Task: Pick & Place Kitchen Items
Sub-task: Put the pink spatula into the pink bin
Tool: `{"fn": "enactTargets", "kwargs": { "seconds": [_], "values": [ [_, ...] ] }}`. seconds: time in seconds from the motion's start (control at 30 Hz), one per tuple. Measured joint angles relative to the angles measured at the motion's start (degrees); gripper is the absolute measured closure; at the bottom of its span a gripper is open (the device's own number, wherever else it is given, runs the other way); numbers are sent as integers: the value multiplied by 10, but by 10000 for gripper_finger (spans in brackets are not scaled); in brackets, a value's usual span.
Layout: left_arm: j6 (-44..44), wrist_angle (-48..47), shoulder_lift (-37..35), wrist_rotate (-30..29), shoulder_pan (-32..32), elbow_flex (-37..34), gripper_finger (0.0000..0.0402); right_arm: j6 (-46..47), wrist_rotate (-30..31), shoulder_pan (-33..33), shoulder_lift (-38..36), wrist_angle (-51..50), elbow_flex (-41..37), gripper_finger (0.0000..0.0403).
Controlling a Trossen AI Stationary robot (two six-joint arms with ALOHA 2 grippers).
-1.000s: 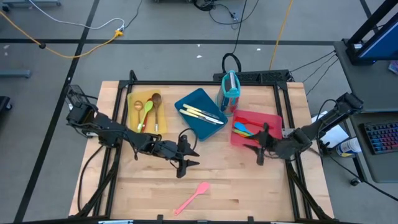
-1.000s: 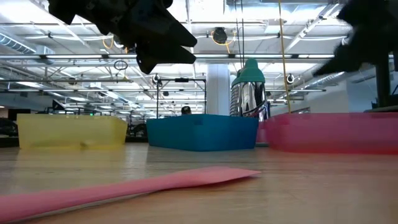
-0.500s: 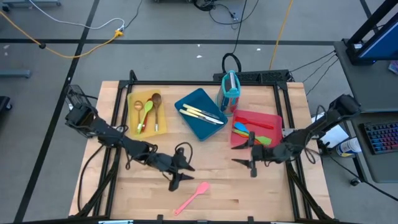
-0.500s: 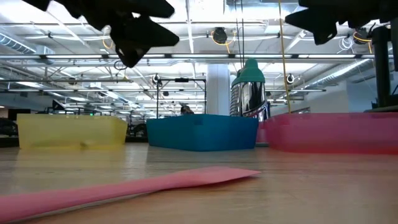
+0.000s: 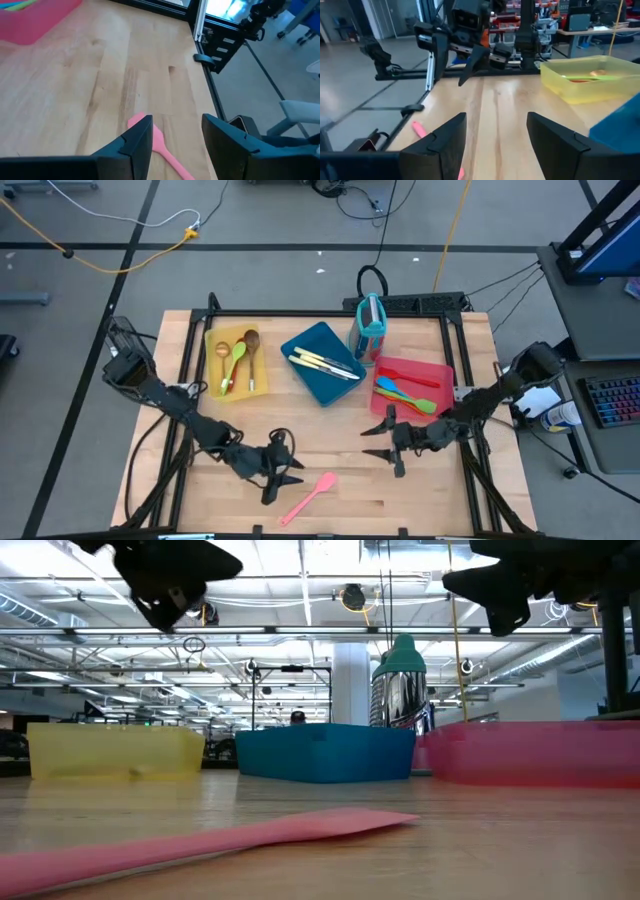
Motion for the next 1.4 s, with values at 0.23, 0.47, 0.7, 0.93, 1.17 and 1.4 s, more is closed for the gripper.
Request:
{"fn": "enactTargets", "kwargs": {
  "seconds": [0.23,0.47,0.7,0.93,1.17,1.4],
  "values": [
    [-35,8,25,-65,-42,0,227,-1,-1,0,56,70,0,202],
    [-49,106,105,-82,-75,1,227,2,-1,0,77,99,0,202],
    [-38,131,183,-154,-116,26,227,-5,-10,0,76,104,0,202],
    [-13,70,259,-178,-137,102,227,-29,-16,-4,76,110,0,202],
    [-87,-3,270,-196,-145,116,227,-32,-18,-4,76,113,0,202],
    [-118,-15,270,-183,-166,116,227,-29,-30,-4,76,117,0,202]
  ]
}}
